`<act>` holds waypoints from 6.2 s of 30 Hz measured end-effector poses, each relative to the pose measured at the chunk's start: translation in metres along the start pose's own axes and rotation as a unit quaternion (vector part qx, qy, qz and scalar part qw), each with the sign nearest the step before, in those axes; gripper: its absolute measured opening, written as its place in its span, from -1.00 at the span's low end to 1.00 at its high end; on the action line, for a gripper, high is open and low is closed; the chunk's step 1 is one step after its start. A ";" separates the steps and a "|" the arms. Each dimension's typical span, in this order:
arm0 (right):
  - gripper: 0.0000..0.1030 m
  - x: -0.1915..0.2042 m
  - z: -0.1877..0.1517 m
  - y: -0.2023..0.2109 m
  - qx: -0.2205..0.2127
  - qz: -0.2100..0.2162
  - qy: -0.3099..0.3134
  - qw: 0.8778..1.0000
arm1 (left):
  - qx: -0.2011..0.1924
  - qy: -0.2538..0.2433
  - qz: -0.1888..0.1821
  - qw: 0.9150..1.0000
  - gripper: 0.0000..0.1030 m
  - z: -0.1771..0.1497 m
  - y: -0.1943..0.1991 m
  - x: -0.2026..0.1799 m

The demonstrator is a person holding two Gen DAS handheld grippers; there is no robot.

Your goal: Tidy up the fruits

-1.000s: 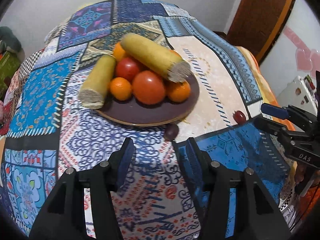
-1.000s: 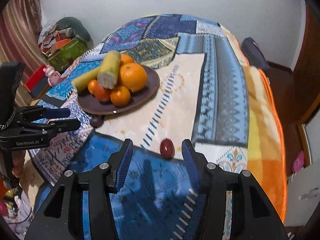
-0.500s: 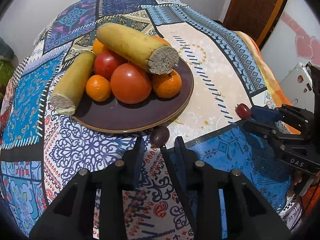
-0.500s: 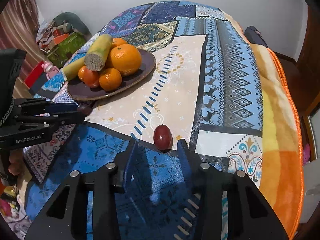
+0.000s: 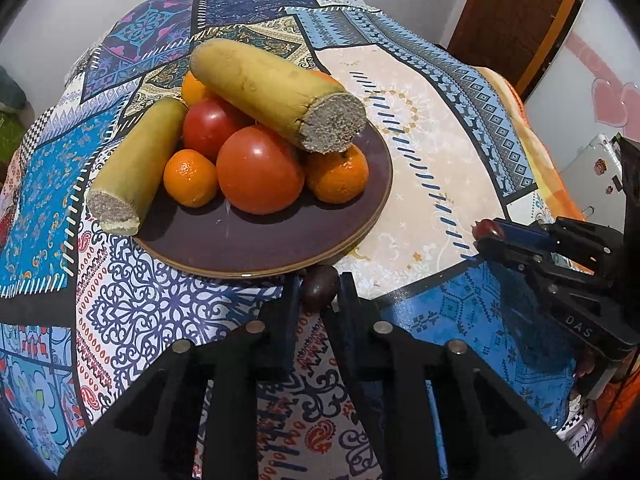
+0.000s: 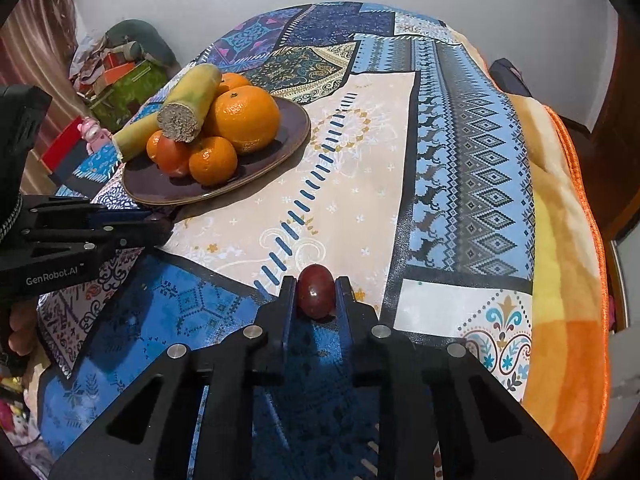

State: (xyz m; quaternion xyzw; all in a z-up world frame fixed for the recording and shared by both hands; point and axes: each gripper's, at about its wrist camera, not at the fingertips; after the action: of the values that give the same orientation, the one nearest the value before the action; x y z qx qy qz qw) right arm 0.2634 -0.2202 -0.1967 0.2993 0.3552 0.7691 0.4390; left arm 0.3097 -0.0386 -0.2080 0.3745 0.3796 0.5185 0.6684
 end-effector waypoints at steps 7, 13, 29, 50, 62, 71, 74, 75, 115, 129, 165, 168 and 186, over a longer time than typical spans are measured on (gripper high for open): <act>-0.66 0.011 0.010 0.013 -0.016 0.009 0.009 1.000 | -0.014 -0.006 0.008 1.000 -0.64 -0.007 0.018 0.002; -0.66 0.036 0.023 0.016 -0.032 0.025 0.032 0.999 | -0.046 0.003 0.018 0.999 -0.64 -0.010 0.047 0.013; -0.66 0.091 0.060 -0.008 -0.047 0.061 0.070 0.995 | -0.073 0.039 0.034 0.996 -0.64 0.003 0.064 0.055; -0.65 0.093 0.063 -0.044 -0.010 0.068 0.046 0.997 | -0.057 0.037 0.021 0.997 -0.63 0.021 0.028 0.059; -0.56 0.088 0.065 -0.033 -0.016 0.060 0.035 0.997 | -0.075 0.036 0.022 0.996 -0.37 0.015 0.041 0.058; -0.56 0.091 0.069 0.020 -0.065 0.053 0.037 0.996 | -0.125 0.056 0.021 0.990 -0.37 0.003 0.098 0.059; -0.56 0.097 0.071 0.054 -0.098 0.044 0.042 0.993 | -0.157 0.064 0.020 0.985 -0.37 -0.002 0.129 0.058; -0.56 0.100 0.072 0.064 -0.109 0.043 0.043 0.992 | -0.170 0.067 0.019 0.983 -0.37 -0.004 0.143 0.056; 1.00 0.172 0.008 0.274 -0.372 -0.036 0.053 0.926 | -0.451 0.056 0.085 0.887 0.98 -0.129 0.366 -0.019; 1.00 0.168 0.004 0.275 -0.370 -0.041 0.043 0.927 | -0.451 0.045 0.100 0.886 1.00 -0.133 0.363 -0.026; 1.00 0.172 0.001 0.286 -0.377 -0.061 0.048 0.923 | -0.447 0.038 0.099 0.888 1.00 -0.130 0.362 -0.030; 1.00 0.172 0.001 0.286 -0.377 -0.061 0.048 0.923 | -0.445 0.039 0.096 0.889 1.00 -0.130 0.362 -0.029; 1.00 0.172 0.002 0.284 -0.376 -0.067 0.048 0.923 | -0.437 0.038 0.078 0.895 1.00 -0.128 0.359 -0.026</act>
State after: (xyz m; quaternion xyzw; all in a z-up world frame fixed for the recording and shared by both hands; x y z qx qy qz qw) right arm 0.0585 -0.1699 0.0602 0.0508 0.0796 0.8284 0.5522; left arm 0.0437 0.0153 0.0607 0.0527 0.1096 0.6964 0.7073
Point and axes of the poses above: each gripper's, at about its wrist camera, not at the fingertips, and y roughly against the way its jaws point, x to its left, z to its top, and after that the axes turned 3 degrees about y, right-handed
